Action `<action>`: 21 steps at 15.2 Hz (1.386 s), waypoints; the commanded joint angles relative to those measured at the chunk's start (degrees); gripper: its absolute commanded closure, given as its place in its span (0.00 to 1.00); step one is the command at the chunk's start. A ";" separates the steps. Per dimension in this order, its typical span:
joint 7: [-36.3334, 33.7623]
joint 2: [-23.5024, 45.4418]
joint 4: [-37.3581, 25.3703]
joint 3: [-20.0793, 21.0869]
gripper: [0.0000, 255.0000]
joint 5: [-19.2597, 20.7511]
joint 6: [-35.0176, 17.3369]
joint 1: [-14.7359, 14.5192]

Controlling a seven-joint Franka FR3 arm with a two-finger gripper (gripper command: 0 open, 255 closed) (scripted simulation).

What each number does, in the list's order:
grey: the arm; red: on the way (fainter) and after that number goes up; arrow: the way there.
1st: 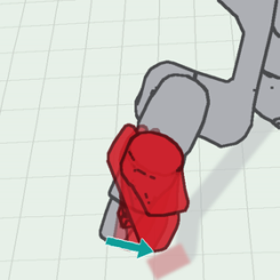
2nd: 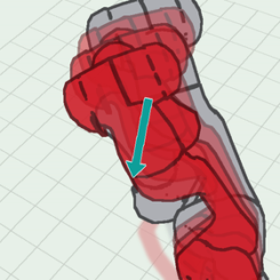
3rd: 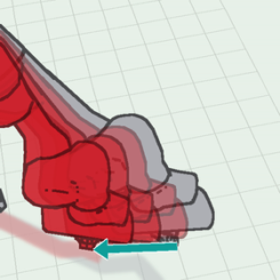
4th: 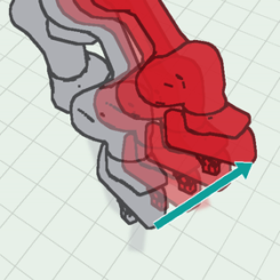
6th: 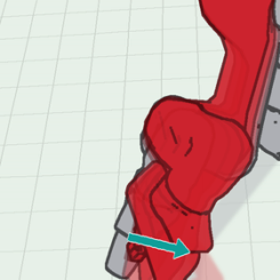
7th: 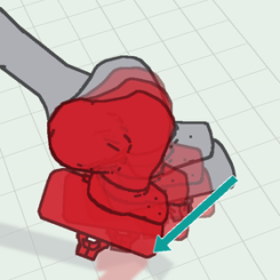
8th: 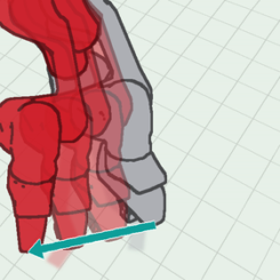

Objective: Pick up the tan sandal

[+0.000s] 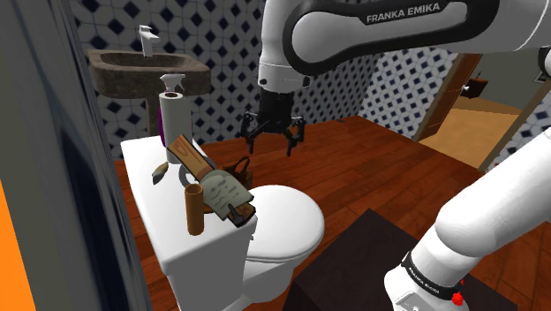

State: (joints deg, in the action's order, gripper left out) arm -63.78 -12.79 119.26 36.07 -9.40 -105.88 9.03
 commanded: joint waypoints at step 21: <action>-25.73 21.46 -8.57 4.60 1.00 13.68 -7.53 -0.88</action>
State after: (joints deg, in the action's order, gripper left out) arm -89.51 8.59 110.54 40.65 4.31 -113.39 8.16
